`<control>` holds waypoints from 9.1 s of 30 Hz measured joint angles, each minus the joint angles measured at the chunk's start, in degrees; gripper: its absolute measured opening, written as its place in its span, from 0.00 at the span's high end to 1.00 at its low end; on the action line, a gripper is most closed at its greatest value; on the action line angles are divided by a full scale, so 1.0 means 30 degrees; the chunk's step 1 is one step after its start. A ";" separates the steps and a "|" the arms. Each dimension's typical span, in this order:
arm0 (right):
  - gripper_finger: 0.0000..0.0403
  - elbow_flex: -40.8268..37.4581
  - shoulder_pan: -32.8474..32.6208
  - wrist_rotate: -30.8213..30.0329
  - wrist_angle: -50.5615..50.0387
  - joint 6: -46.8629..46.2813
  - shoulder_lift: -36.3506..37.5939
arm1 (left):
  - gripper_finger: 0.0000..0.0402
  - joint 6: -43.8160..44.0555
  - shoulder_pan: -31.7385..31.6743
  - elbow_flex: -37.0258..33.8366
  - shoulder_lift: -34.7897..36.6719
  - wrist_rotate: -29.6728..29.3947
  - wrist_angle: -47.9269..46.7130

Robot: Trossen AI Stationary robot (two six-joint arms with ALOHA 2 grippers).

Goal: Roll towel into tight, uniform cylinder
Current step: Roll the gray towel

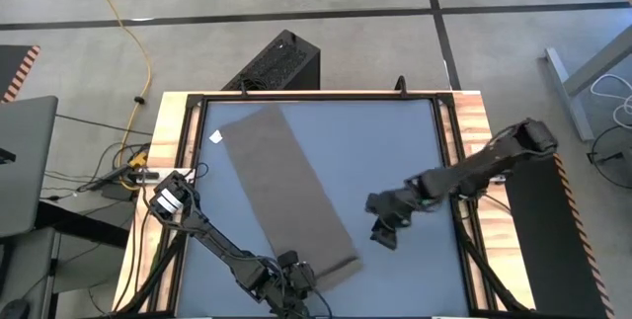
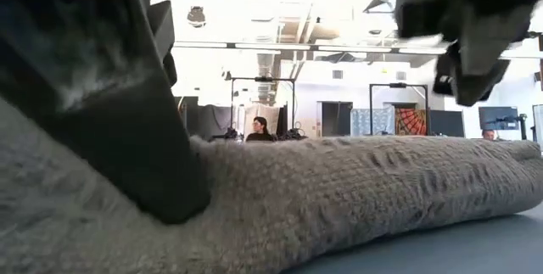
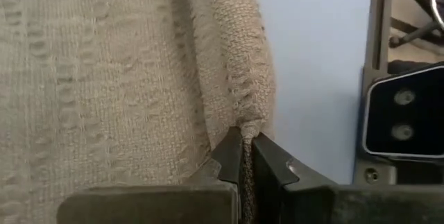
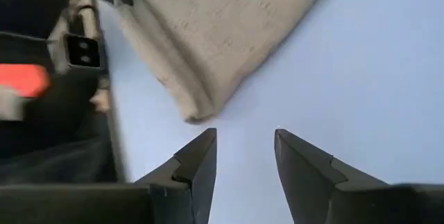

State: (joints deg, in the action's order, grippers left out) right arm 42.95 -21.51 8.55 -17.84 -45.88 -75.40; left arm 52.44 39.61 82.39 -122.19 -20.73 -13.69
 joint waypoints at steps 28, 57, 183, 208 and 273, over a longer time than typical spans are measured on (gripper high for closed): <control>0.58 0.0234 -0.9950 -1.4370 1.2735 1.8036 -0.7848 | 1.00 0.2757 0.0011 -0.1923 0.0124 0.0166 0.4911; 0.69 0.1729 -0.6761 -1.1169 0.9322 1.4248 -1.0464 | 0.88 0.1894 0.0054 -0.1912 0.0124 -0.0242 0.5392; 0.50 0.4602 -1.1710 -1.6435 0.3366 1.2504 -0.9136 | 1.00 0.2480 0.0054 -0.1267 -0.0525 0.1769 0.4831; 0.50 0.6689 -1.0160 -1.5687 -0.0564 1.0782 -1.1530 | 1.00 0.2139 0.0063 -0.1267 -0.0525 0.1784 0.4823; 0.73 0.6472 0.0811 0.9168 -0.1190 0.8245 -1.1000 | 0.91 -0.0534 -0.0388 -0.0954 -0.0569 0.0294 0.3588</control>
State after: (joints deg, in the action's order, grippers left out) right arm 62.37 -19.08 36.06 -21.41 -21.14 -108.40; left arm 50.83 38.44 79.53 -123.90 -19.85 -2.93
